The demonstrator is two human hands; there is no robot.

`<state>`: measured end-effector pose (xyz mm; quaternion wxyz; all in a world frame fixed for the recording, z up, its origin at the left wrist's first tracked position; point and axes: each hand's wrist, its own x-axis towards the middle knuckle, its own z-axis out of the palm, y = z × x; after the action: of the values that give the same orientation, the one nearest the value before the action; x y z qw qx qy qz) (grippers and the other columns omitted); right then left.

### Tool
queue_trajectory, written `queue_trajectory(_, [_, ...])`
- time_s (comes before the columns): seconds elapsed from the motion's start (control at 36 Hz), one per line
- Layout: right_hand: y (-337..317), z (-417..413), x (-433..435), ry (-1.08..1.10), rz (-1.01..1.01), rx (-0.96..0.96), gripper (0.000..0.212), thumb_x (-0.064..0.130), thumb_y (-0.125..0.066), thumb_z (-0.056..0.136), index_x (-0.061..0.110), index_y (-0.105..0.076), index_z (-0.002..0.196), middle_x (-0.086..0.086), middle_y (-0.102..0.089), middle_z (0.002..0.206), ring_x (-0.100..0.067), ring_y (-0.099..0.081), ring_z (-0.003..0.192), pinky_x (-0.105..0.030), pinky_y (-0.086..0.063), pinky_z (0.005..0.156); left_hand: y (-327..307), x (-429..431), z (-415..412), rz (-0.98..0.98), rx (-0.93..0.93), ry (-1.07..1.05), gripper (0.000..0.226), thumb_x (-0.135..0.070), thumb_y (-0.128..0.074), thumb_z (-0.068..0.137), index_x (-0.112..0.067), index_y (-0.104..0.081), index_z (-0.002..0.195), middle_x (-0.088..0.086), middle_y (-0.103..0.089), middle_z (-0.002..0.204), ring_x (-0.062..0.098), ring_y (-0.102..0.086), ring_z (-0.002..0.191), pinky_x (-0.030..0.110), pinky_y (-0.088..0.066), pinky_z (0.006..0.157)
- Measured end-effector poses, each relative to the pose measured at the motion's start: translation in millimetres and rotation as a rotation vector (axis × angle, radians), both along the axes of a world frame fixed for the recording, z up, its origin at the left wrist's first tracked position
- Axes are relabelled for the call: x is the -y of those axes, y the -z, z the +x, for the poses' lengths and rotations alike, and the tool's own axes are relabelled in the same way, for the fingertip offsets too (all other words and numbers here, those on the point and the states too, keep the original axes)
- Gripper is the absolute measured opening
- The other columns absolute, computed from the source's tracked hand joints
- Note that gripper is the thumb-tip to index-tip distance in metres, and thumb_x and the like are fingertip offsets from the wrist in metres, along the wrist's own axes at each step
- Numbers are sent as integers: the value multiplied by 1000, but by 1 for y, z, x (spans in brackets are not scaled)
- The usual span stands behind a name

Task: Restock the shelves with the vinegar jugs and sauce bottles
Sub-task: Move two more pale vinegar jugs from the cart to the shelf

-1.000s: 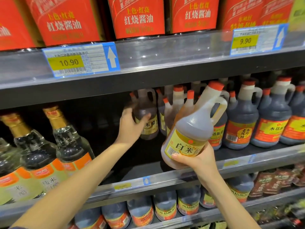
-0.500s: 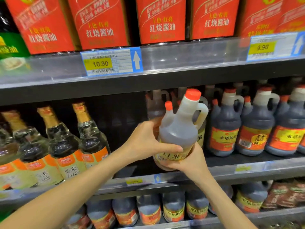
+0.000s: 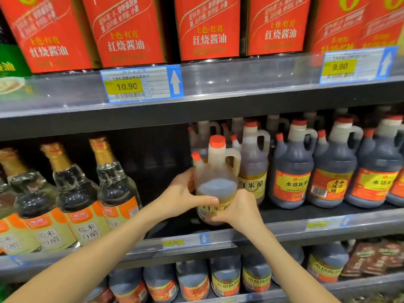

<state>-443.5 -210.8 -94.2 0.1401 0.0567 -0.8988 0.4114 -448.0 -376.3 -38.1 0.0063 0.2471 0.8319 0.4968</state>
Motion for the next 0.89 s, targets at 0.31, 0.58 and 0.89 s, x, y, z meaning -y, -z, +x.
queue_trajectory(0.31, [1,-19,1,13,163,-21,81,66,-76,45,15,-63,107,2,-71,96,-13,-66,93,-29,-54,79,0,3,-22,41,152,-1,57,-31,-76,68,-25,-54,120,-12,-66,110,-2,-63,104,15,-52,82])
queue_trajectory(0.58, [3,-4,-15,43,146,-20,85,83,-60,41,12,-68,87,1,-70,79,-11,-65,78,-35,-55,69,-7,8,-24,0,92,-64,86,-53,-77,53,-24,-50,129,-15,-60,120,1,-59,108,19,-51,88])
queue_trajectory(0.89, [3,-6,-13,84,214,14,75,79,-61,49,7,-68,71,-3,-69,69,-14,-64,69,-39,-52,62,-12,8,-31,-14,26,-102,55,-29,-82,66,-23,-61,116,-12,-67,112,6,-63,104,23,-54,87])
